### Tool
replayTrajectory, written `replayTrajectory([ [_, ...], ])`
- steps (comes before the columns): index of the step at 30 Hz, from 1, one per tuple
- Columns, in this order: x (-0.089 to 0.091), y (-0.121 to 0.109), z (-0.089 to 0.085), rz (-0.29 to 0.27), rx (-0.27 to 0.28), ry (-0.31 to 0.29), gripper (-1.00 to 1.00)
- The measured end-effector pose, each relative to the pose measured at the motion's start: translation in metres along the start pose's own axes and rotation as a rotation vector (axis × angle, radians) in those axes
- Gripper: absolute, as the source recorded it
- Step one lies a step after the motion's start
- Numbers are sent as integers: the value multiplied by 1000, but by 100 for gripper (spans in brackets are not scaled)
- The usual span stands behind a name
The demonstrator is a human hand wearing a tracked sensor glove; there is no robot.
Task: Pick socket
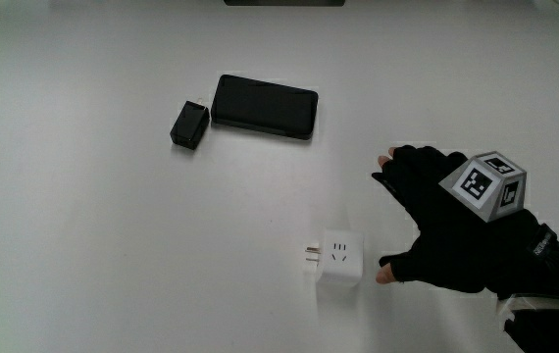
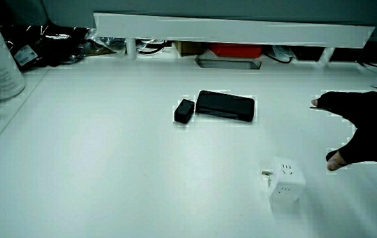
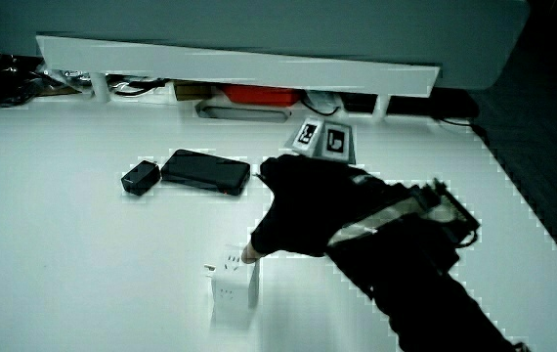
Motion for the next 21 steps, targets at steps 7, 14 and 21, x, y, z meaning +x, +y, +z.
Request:
replayTrajectory([
  [7,5,16,-21,6,-47,22,0],
  [14,9,33,-44,-8,-100,34,0],
  [21,15,47,-62,-9,-135,70,0],
])
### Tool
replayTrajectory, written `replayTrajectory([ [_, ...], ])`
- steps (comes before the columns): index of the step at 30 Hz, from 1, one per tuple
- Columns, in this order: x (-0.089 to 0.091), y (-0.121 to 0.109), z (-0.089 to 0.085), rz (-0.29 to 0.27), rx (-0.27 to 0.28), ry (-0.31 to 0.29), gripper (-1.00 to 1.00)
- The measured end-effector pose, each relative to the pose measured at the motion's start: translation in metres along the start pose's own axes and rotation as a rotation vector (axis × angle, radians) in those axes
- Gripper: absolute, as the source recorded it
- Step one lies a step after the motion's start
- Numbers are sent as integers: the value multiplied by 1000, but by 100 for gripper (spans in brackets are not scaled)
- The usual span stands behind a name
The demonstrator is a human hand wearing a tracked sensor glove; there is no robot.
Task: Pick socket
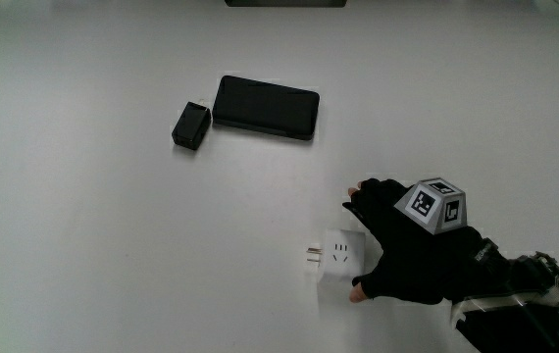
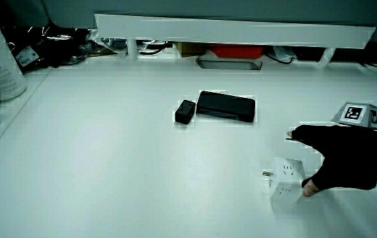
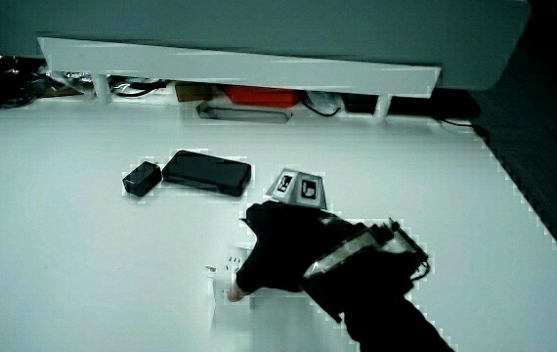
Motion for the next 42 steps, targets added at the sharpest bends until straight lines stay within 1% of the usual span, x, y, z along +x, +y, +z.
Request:
replayTrajectory([
  [1,3,3,-3,-15,-3,-16,0],
  [2,4,5,-6,-12,-14,1,0],
  [3,3,6,-6,-10,-16,0,0],
  [4,5,9,-9,-17,-18,-3,0],
  [5,4,10,-10,-11,-24,4,0],
  [7,6,14,-15,-17,-36,8,0],
  [8,9,17,-18,-28,-36,-4,0],
  [9,9,19,-19,-24,-48,5,0],
  [11,11,22,-22,-28,-55,14,0],
  [12,11,23,-23,-22,-48,22,0],
  [13,15,26,-26,-39,-56,18,0],
  [14,12,24,-24,-28,-56,32,0],
  [16,14,27,-26,-28,-56,37,0],
  [17,16,28,-28,-43,-59,33,0],
  [18,16,28,-28,-33,-46,34,0],
  [20,16,27,-27,-23,-36,54,0],
  [21,17,28,-28,-28,-34,54,5],
  [22,16,28,-27,-19,-30,57,9],
  [23,17,28,-28,-16,-34,68,14],
  [24,18,29,-28,-19,-30,66,18],
  [29,17,28,-28,-7,4,87,41],
  [30,18,29,-29,-16,8,71,45],
  [31,17,28,-28,-5,12,81,50],
  [33,17,28,-29,-7,20,76,59],
  [34,15,26,-27,5,33,80,64],
  [35,14,26,-27,11,33,75,68],
  [36,16,27,-28,9,38,81,73],
  [37,18,28,-29,-1,61,58,77],
  [38,15,26,-28,10,66,59,82],
  [39,15,27,-29,13,59,55,86],
  [40,16,27,-30,11,72,44,91],
  [41,14,26,-29,17,66,56,95],
  [42,13,25,-29,18,70,50,100],
])
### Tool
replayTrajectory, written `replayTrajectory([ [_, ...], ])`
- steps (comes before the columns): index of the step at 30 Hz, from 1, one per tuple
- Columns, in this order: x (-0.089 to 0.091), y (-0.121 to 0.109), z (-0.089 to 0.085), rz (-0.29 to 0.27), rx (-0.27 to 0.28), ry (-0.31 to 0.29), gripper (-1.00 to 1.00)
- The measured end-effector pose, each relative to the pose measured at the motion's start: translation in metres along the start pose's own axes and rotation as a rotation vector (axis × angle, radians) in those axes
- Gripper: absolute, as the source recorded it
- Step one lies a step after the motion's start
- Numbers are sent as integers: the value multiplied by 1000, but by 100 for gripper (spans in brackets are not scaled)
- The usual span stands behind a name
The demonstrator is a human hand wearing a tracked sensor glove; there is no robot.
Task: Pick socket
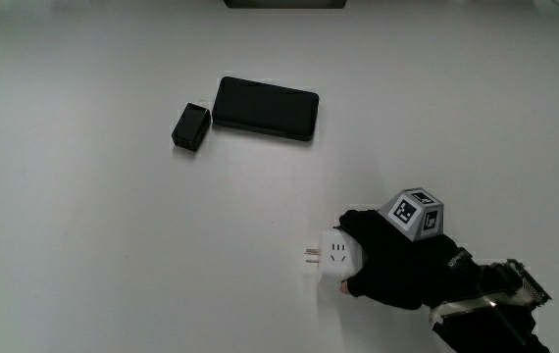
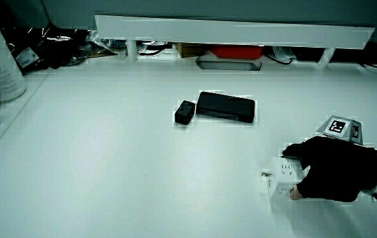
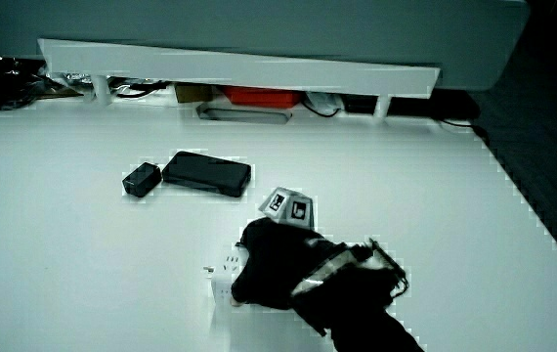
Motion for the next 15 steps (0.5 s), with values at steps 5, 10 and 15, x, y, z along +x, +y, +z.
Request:
replayTrajectory([
  [5,-6,-6,9,31,26,-1,100],
  [10,-19,-16,28,69,85,0,100],
  [15,-33,-23,50,103,127,-5,100],
])
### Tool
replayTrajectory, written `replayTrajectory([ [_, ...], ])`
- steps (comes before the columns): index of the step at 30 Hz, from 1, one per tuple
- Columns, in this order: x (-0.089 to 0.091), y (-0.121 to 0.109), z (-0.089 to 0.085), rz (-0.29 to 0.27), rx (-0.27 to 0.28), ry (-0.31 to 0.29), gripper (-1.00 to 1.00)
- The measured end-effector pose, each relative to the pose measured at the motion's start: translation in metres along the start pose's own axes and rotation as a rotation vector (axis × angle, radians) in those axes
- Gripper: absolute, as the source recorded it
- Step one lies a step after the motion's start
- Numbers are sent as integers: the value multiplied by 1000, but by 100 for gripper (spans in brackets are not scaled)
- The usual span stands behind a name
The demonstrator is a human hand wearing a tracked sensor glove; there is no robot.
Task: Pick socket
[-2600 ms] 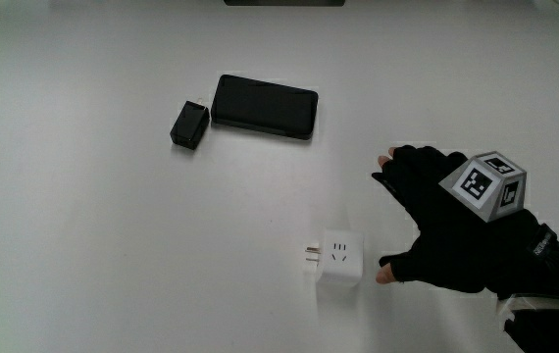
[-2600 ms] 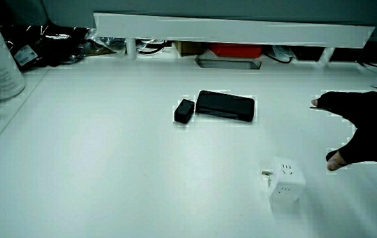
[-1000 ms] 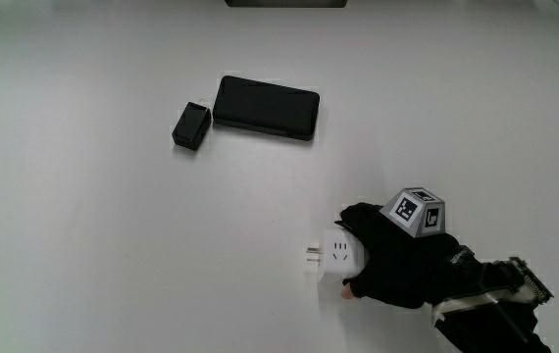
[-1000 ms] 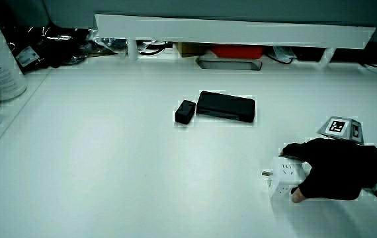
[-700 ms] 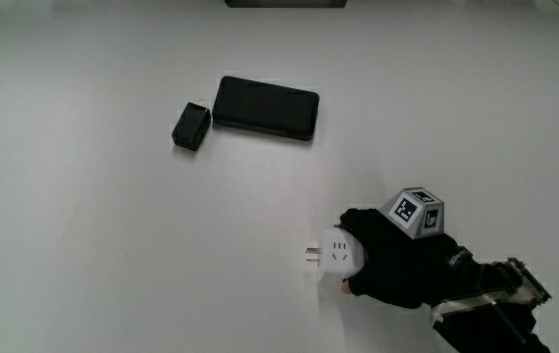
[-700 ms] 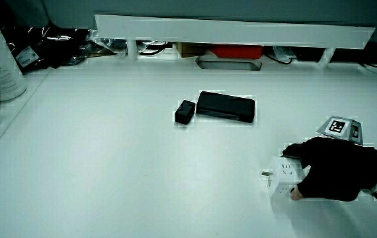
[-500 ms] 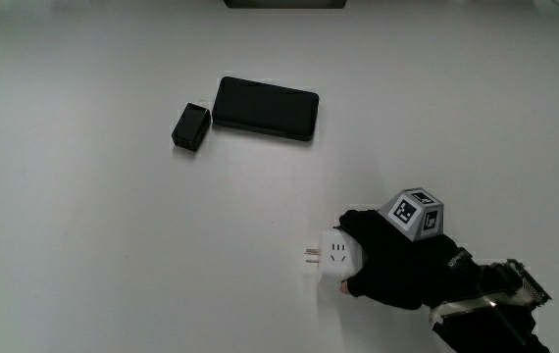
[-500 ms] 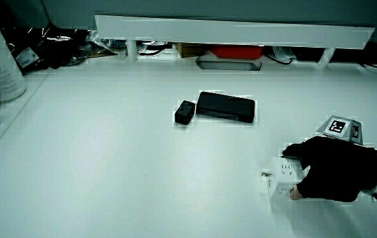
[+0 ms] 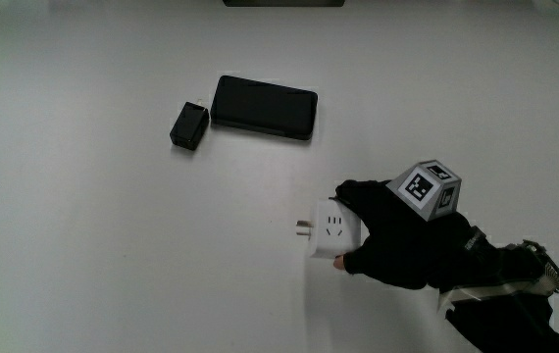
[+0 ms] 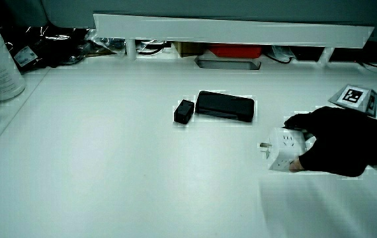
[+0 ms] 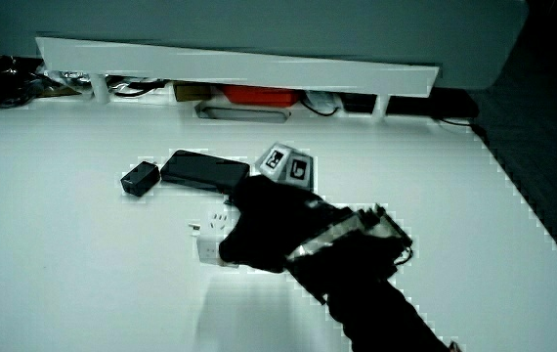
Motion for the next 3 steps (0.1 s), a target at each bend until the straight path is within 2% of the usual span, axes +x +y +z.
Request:
replayTrajectory([
  [1,-3,1,5,-3,12,13,100],
  [3,-5,4,11,5,29,-8,100],
])
